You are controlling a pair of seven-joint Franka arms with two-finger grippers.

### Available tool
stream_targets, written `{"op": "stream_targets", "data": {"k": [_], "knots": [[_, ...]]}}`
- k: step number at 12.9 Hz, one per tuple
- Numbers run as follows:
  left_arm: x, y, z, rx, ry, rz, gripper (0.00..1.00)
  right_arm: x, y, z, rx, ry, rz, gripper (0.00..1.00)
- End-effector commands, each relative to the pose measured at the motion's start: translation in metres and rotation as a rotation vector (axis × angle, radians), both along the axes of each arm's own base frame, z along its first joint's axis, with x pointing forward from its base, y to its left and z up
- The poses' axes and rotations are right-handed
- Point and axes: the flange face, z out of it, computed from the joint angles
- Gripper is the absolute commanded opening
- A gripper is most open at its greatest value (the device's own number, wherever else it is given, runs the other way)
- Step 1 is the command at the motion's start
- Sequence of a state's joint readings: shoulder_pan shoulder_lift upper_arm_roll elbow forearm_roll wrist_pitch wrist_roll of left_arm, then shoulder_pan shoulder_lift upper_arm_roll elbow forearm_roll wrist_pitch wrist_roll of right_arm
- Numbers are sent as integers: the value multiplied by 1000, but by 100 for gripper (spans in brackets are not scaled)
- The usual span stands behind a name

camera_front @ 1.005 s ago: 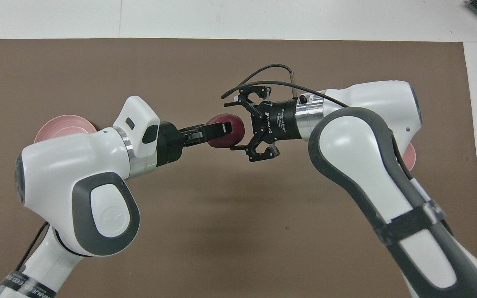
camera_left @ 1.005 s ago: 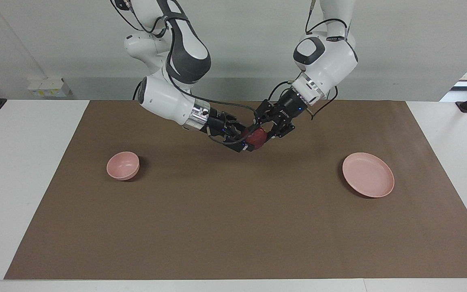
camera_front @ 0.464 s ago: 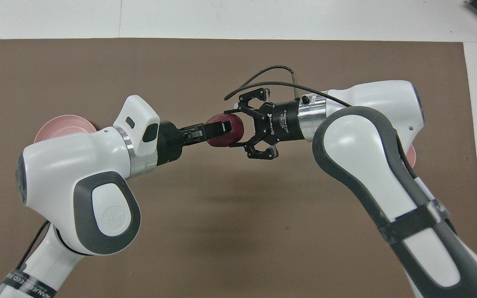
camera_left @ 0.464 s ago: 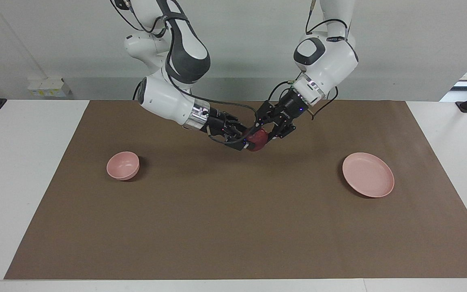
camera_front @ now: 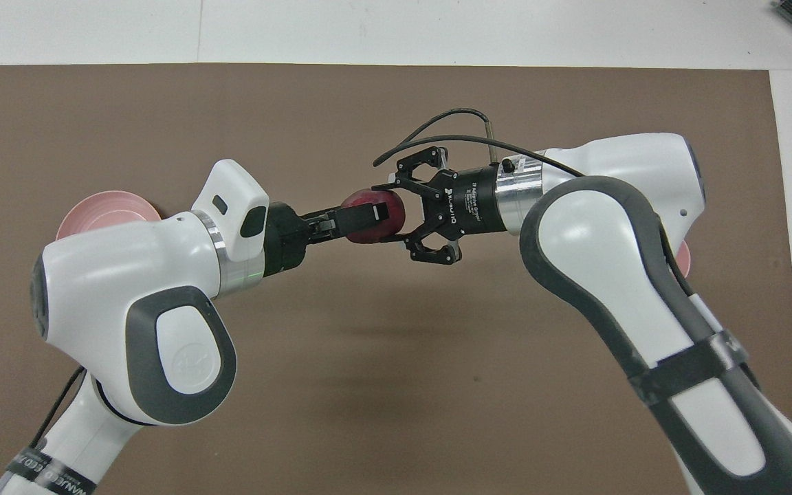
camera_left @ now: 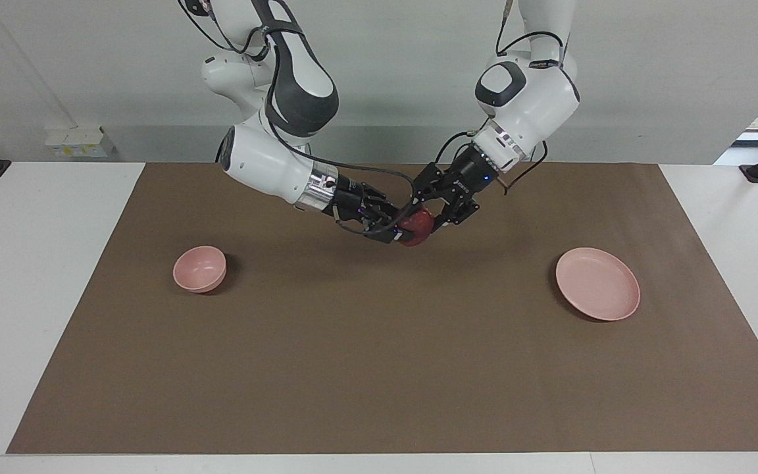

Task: Move apple from plate to bowl
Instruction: 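Close the right gripper on the apple held by the left gripper, then open the left gripper while the right gripper pulls the apple away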

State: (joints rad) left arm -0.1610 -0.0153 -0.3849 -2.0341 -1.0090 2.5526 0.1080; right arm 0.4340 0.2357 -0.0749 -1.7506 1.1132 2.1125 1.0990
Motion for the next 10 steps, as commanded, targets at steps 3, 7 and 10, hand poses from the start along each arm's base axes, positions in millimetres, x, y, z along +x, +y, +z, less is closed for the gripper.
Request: {"op": "stream_targets", "data": {"k": [3,7,10], "knots": [[0,-2,3,-5,17,1,100,4,-18,-1,-61,-68,43,0],[3,7,-3,14,17,7,100,10,-53,-14,-233,-184,205,0],[16,34,-7,105,-5,-13,100,16,-95,-27,-398,-286,392,0]]}}
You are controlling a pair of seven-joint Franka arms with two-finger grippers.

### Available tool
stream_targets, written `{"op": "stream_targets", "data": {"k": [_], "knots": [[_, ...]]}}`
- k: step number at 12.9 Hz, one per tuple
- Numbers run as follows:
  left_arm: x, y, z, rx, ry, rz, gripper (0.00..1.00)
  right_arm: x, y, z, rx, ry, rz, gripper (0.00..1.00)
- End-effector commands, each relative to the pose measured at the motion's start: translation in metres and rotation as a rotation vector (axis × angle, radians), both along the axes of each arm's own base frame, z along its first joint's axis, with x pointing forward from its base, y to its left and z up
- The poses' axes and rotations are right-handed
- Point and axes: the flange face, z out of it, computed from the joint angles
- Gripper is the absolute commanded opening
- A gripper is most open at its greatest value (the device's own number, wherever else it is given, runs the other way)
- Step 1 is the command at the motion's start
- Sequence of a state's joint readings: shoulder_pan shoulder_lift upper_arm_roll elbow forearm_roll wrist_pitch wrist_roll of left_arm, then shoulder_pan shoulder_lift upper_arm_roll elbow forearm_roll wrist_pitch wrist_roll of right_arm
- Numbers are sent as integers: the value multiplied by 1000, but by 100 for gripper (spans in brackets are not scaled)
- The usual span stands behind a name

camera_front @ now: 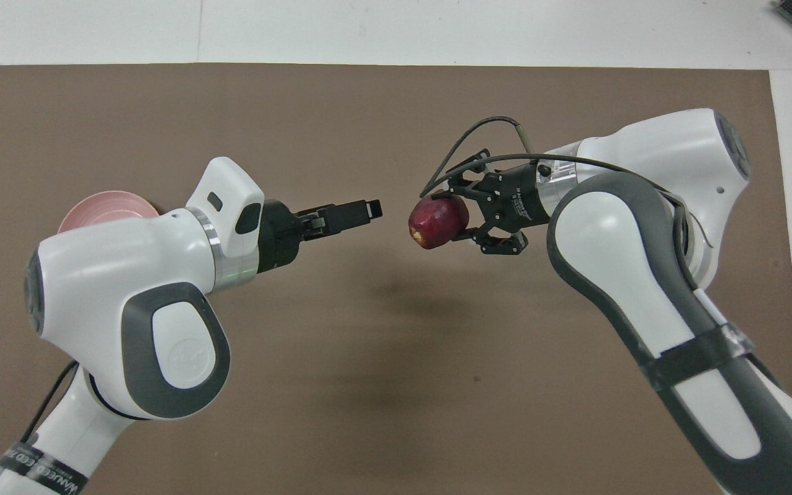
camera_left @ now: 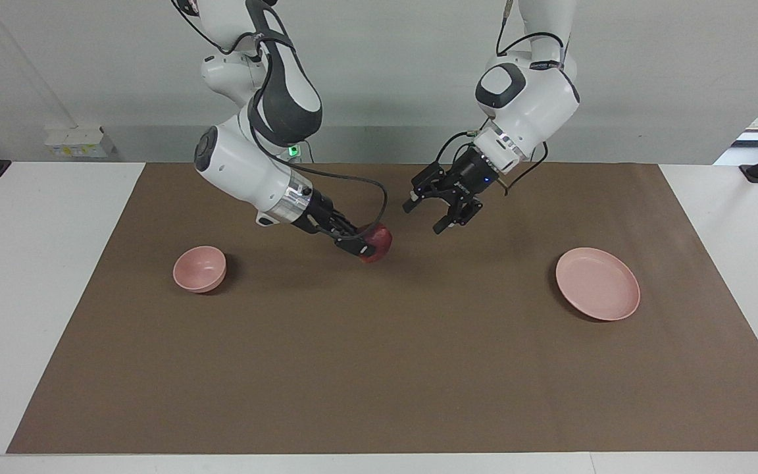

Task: Move apple from plate to bowl
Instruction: 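Open the left gripper while the right gripper pulls the apple away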

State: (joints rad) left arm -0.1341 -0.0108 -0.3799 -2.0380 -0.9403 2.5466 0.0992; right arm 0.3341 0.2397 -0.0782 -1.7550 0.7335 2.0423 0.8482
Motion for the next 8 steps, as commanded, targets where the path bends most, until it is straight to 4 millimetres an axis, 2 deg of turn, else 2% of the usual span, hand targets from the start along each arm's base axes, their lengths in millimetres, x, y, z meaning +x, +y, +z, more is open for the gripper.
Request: {"op": "stream_targets", "data": {"k": [1,3,5,6,8], "knots": [[12,28,-6,106,5,-42,100,2,-37,-13,-184,-84,215,0],[23,48,-9,233,-26,-86,100,4,-75,-19,-410,-103,368,0],[26,57,-11,407,-83,-166,100,-1,-94,-15,-504,-100,486,0],[34,70,-11,491,-101,-193,100,-5,-114,-10,-551,-73,529,0],[45,82,-8,637,-76,-286,100,-15,-141,-1,-629,-28,616,0]]}}
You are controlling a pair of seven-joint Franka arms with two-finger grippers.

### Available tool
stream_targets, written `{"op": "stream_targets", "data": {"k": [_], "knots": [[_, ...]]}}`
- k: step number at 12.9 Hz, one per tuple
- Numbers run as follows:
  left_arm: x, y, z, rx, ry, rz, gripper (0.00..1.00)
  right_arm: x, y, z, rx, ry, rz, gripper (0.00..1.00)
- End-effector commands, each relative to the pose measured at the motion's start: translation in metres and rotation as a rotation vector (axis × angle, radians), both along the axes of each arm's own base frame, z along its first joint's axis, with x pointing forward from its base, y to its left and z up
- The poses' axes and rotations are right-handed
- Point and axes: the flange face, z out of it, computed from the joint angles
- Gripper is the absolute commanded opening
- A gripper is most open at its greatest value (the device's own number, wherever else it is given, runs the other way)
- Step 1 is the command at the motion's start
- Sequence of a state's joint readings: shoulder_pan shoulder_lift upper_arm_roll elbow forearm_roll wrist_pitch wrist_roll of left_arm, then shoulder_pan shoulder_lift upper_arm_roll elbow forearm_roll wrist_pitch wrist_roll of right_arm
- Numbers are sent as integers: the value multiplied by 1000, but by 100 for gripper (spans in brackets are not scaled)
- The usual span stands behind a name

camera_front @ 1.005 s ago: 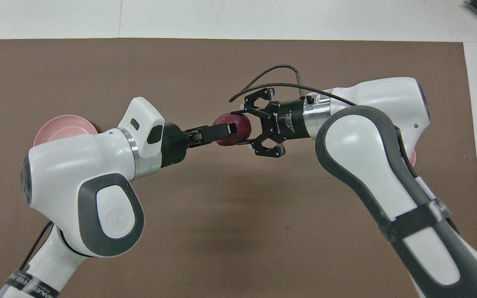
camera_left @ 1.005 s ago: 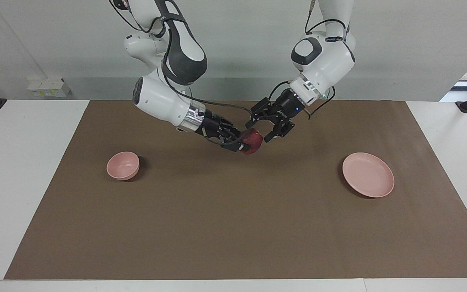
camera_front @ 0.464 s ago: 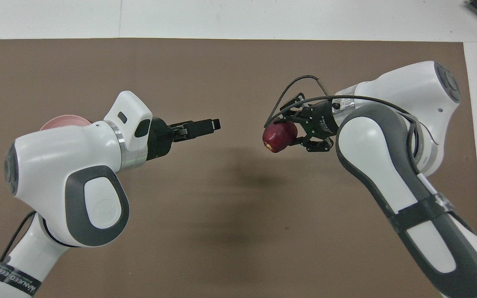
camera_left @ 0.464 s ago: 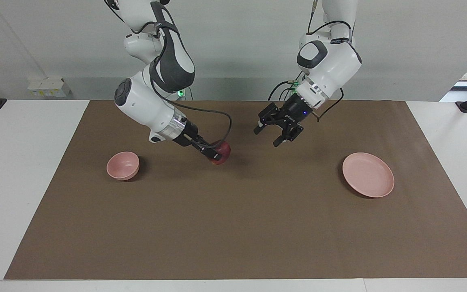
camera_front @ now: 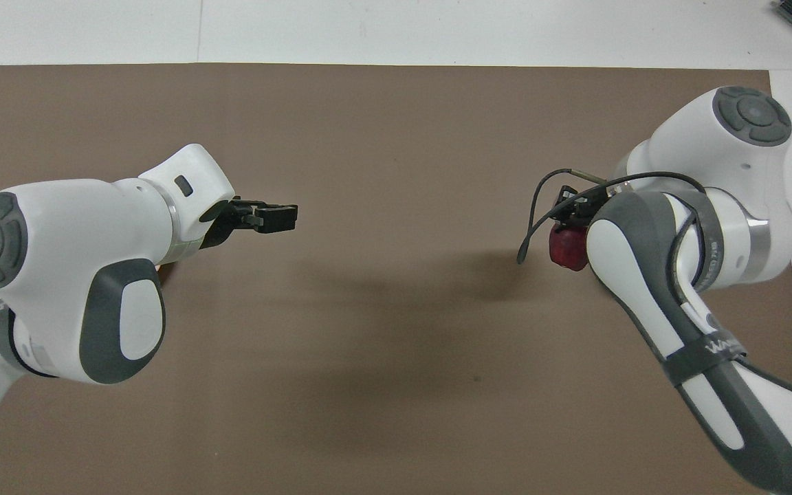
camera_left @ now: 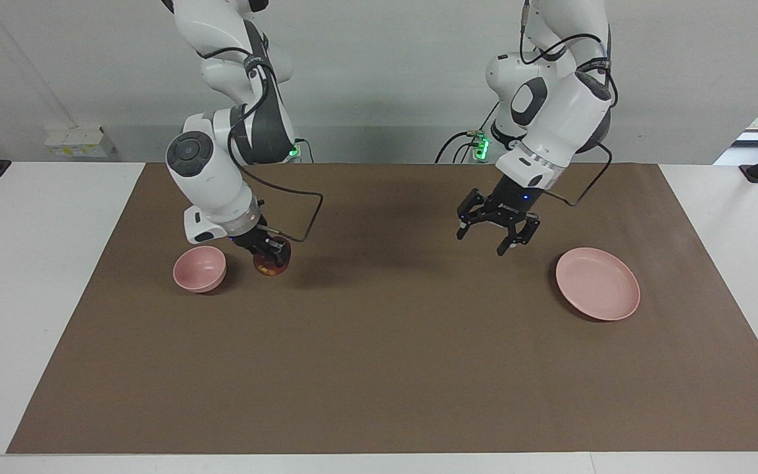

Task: Move apple from plate to bowl
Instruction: 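Lower the apple into the small pink cup with the right gripper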

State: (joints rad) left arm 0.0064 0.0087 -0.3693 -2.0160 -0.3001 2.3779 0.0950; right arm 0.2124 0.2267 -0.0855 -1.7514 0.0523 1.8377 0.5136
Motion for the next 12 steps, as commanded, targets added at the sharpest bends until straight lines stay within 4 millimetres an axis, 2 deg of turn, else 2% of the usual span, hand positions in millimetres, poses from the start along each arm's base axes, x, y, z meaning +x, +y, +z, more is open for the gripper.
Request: {"op": "stream_targets", "data": {"k": [1,3,4,5,6,7,9,12], "knots": [[21,26,8,181,48,-68,100,-16,-36,14,-96,44,90,0],[28,46,9,281,81,-83,100,-28,-88,-1,-109,41,131,0],[32,58,11,317,92,-79,100,-28,-104,-10,-99,10,159,0],[33,61,21,333,103,-81,100,-26,-126,-20,-95,-6,154,0],[36,68,33,338,128,-73,100,-23,-129,-28,-85,-11,146,0],[39,79,56,341,141,-59,100,-22,-132,-29,-76,-15,131,0],[41,89,91,340,167,-45,100,-18,-130,-34,-60,-39,119,0],[30,92,117,351,204,-44,100,-28,-132,-64,-44,-9,122,0]]}}
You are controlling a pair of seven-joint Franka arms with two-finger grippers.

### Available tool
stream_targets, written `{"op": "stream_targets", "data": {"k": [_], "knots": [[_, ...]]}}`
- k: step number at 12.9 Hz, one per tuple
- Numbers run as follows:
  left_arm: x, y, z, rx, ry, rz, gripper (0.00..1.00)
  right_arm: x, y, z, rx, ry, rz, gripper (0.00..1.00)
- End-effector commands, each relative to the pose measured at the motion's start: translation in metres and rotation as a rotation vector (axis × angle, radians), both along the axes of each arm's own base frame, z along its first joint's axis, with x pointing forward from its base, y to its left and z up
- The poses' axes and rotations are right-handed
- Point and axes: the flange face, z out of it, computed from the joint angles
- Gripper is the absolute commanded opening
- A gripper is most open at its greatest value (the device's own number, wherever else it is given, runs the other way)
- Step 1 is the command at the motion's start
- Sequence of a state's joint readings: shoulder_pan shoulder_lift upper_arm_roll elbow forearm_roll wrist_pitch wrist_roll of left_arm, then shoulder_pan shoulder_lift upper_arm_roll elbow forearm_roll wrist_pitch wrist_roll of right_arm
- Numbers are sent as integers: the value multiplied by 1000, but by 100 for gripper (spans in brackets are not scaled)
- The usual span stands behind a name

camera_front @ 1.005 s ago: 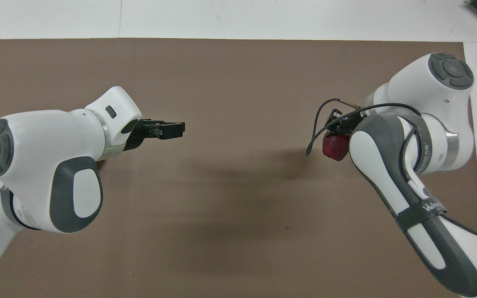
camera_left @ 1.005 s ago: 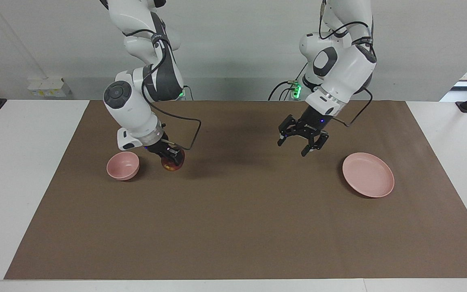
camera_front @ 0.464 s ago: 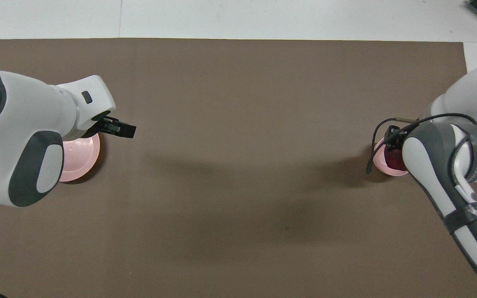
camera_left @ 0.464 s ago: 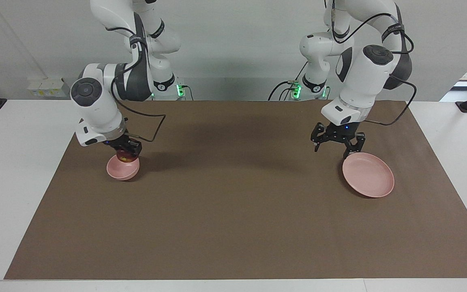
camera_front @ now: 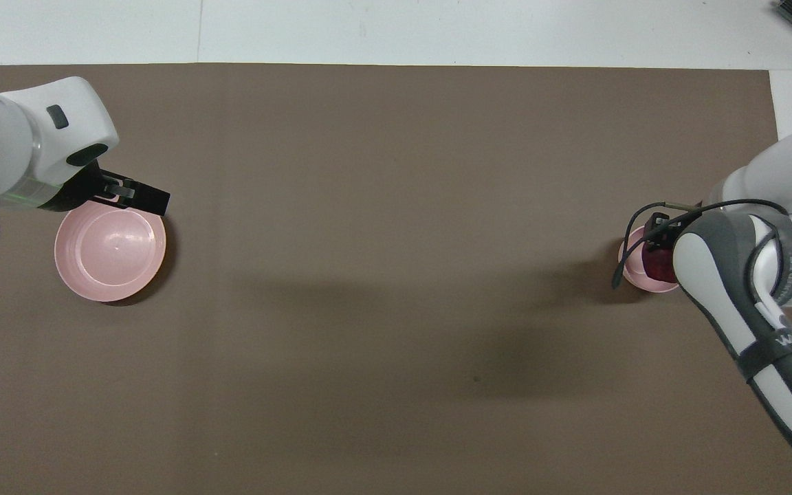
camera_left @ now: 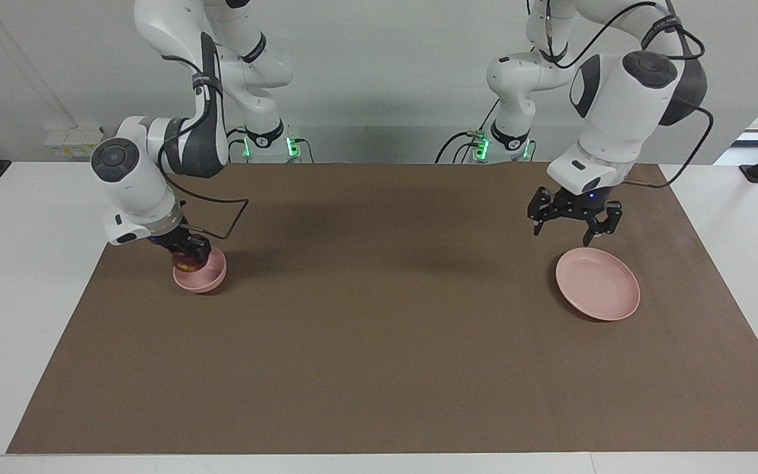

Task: Move apple from plate to bowl
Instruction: 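Lower the apple into the small pink cup with the right gripper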

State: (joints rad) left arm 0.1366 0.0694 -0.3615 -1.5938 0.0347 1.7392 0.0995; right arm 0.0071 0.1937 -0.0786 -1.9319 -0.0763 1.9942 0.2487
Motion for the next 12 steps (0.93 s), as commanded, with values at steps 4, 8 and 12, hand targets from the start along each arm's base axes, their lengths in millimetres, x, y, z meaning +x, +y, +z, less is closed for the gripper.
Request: {"op": "stream_targets", "data": {"k": [4,8,12], "knots": [[-1,18,41,10,4,22,100,-2,-3,-21,53,-41,4,14],[-1,22,43,7,0,41,100,4,-8,-31,51,-58,-3,94],[-7,27,48,12,6,56,100,16,6,22,45,-117,16,100]]}}
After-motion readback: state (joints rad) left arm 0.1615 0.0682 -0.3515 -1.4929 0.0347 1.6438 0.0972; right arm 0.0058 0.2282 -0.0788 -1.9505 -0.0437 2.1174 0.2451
